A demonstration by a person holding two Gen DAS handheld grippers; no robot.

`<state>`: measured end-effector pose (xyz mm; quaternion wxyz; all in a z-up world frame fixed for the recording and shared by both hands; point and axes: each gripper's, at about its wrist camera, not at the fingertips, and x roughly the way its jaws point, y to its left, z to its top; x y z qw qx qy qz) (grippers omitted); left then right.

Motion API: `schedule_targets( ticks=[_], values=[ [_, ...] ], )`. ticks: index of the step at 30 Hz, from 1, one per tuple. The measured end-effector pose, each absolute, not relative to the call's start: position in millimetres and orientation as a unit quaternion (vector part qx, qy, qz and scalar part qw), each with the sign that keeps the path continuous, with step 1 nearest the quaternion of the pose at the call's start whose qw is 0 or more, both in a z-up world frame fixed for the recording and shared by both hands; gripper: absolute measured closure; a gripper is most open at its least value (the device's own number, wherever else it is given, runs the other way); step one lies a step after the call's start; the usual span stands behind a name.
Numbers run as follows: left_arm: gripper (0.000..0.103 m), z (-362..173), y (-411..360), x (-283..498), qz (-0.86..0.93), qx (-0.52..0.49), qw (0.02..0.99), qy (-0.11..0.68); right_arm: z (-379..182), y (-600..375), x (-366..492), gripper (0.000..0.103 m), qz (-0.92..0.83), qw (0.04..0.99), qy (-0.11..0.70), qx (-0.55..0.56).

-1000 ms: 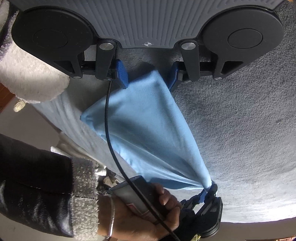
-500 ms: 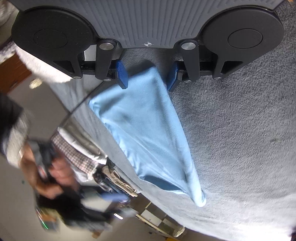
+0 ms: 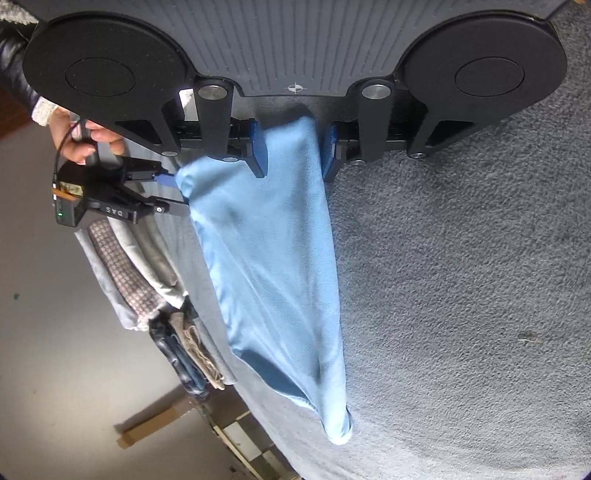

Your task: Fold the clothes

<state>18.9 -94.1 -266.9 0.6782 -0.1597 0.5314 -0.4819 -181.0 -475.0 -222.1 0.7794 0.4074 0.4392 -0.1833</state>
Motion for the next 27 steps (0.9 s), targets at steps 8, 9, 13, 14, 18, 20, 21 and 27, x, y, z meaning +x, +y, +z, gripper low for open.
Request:
schedule_targets(
  ticks=[8, 9, 13, 14, 18, 20, 21, 27],
  values=[
    [0.101, -260, -100, 13, -0.464, -0.142, 0.688, 0.539, -228, -464, -182, 0.091, -0.135, 0.786, 0.454, 0.398],
    [0.101, -256, -99, 11, -0.468, -0.141, 0.689, 0.535, -228, -463, -183, 0.092, -0.129, 0.787, 0.449, 0.402],
    [0.101, -238, -89, 13, -0.491, -0.149, 0.668, 0.539, -207, -455, -183, 0.094, -0.125, 0.803, 0.45, 0.37],
    [0.101, -235, -88, 13, -0.494, -0.147, 0.664, 0.542, -203, -456, -182, 0.094, -0.123, 0.803, 0.452, 0.368],
    [0.101, -247, -96, 7, -0.49, -0.109, 0.657, 0.563, -210, -460, -186, 0.094, -0.127, 0.788, 0.48, 0.363],
    [0.1, -255, -100, 4, -0.484, -0.091, 0.662, 0.565, -220, -465, -189, 0.093, -0.132, 0.774, 0.493, 0.374],
    [0.099, -256, -99, 4, -0.486, -0.093, 0.662, 0.563, -223, -468, -190, 0.093, -0.135, 0.768, 0.491, 0.389],
    [0.086, -238, -77, 7, -0.485, -0.072, 0.686, 0.538, -202, -473, -208, 0.071, -0.166, 0.778, 0.471, 0.381]
  ],
)
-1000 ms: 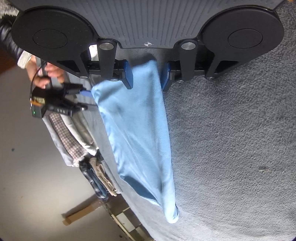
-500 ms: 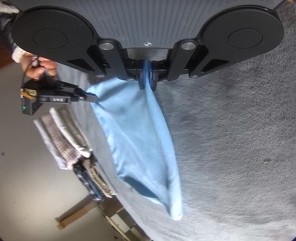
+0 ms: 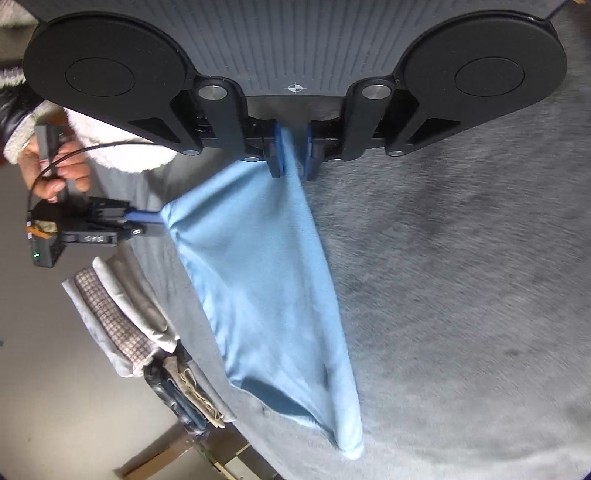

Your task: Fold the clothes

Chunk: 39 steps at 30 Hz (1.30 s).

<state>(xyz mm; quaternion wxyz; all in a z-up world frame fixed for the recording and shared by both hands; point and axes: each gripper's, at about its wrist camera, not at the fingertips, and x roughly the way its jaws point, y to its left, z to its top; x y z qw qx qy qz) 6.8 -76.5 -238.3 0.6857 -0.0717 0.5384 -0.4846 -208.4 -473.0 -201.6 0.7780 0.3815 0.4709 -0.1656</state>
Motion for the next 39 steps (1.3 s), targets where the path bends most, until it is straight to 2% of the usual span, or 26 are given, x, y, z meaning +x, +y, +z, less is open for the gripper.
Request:
schedule_targets(
  ticks=[2, 7, 11, 14, 17, 21, 23, 26, 31, 33, 36, 39],
  values=[
    [0.082, -229, -73, 7, -0.486, -0.054, 0.7, 0.521, -185, -472, -215, 0.071, -0.164, 0.797, 0.448, 0.371],
    [0.081, -206, -91, 5, -0.522, -0.048, 0.718, 0.457, -164, -432, -182, 0.075, -0.087, 0.844, 0.447, 0.285],
    [0.078, -212, -123, -8, -0.557, -0.03, 0.705, 0.438, -173, -388, -149, 0.076, -0.017, 0.838, 0.506, 0.202],
    [0.078, -232, -131, -17, -0.553, 0.019, 0.701, 0.45, -194, -381, -146, 0.076, -0.037, 0.799, 0.588, 0.121],
    [0.078, -236, -118, -16, -0.559, 0.007, 0.698, 0.448, -190, -398, -159, 0.081, -0.062, 0.775, 0.619, 0.113],
    [0.076, -227, -107, -6, -0.558, -0.027, 0.699, 0.447, -149, -405, -159, 0.081, -0.071, 0.807, 0.574, 0.122],
    [0.068, -221, -109, -2, -0.557, -0.038, 0.705, 0.437, -136, -404, -146, 0.081, -0.06, 0.832, 0.535, 0.138],
    [0.066, -221, -116, 6, -0.548, -0.041, 0.712, 0.437, -147, -393, -117, 0.08, -0.054, 0.853, 0.502, 0.133],
    [0.066, -234, -120, 16, -0.536, -0.051, 0.709, 0.455, -197, -401, -110, 0.082, -0.09, 0.825, 0.545, 0.118],
    [0.066, -236, -117, 17, -0.538, -0.056, 0.708, 0.455, -191, -418, -125, 0.085, -0.125, 0.824, 0.534, 0.143],
    [0.066, -237, -116, 18, -0.536, -0.063, 0.706, 0.458, -176, -431, -137, 0.084, -0.192, 0.822, 0.523, 0.117],
    [0.065, -237, -116, 20, -0.532, -0.07, 0.705, 0.463, -165, -431, -133, 0.084, -0.173, 0.845, 0.484, 0.146]
  ],
)
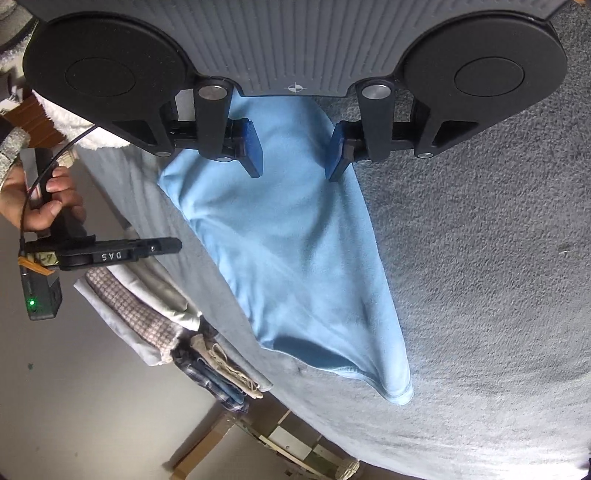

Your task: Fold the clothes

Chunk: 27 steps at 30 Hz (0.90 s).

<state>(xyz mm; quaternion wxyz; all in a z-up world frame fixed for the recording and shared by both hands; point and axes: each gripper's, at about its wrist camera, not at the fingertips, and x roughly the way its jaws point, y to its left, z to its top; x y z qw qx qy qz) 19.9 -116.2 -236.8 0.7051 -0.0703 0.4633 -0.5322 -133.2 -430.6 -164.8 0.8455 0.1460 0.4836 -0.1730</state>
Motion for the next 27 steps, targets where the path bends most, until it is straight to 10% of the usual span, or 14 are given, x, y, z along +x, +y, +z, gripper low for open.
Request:
schedule_targets(
  ticks=[27],
  values=[
    [0.05, -218, -158, 36, -0.496, -0.001, 0.741, 0.452, -197, -464, -52, 0.098, -0.216, 0.873, 0.368, 0.236]
  ],
)
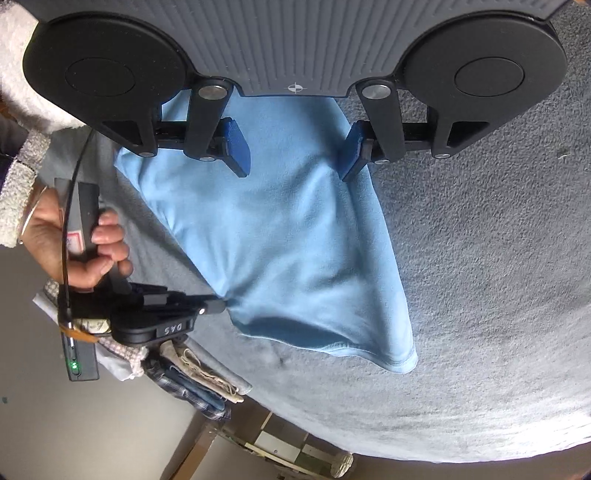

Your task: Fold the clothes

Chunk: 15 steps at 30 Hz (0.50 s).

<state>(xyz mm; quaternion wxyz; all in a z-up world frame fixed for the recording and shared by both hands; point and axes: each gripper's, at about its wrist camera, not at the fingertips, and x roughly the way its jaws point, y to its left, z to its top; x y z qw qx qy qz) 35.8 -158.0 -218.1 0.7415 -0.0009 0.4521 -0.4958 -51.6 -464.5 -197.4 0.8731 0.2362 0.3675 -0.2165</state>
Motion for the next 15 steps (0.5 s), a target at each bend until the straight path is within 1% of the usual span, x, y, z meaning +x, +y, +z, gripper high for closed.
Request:
schedule_targets(
  ticks=[4, 8, 12, 15],
  values=[
    [0.05, -220, -155, 43, -0.489, -0.028, 0.734, 0.471, -181, -448, -44, 0.098, -0.134, 0.892, 0.363, 0.234],
    [0.05, -219, -155, 43, -0.485, -0.028, 0.732, 0.478, -194, -432, -13, 0.098, -0.078, 0.886, 0.395, 0.228],
    [0.05, -216, -156, 43, -0.479, -0.019, 0.731, 0.486, -212, -453, 16, 0.099, -0.115, 0.879, 0.376, 0.268],
    [0.05, -215, -155, 45, -0.478, -0.019, 0.727, 0.493, -207, -473, 20, 0.097, -0.162, 0.873, 0.337, 0.313]
  ],
)
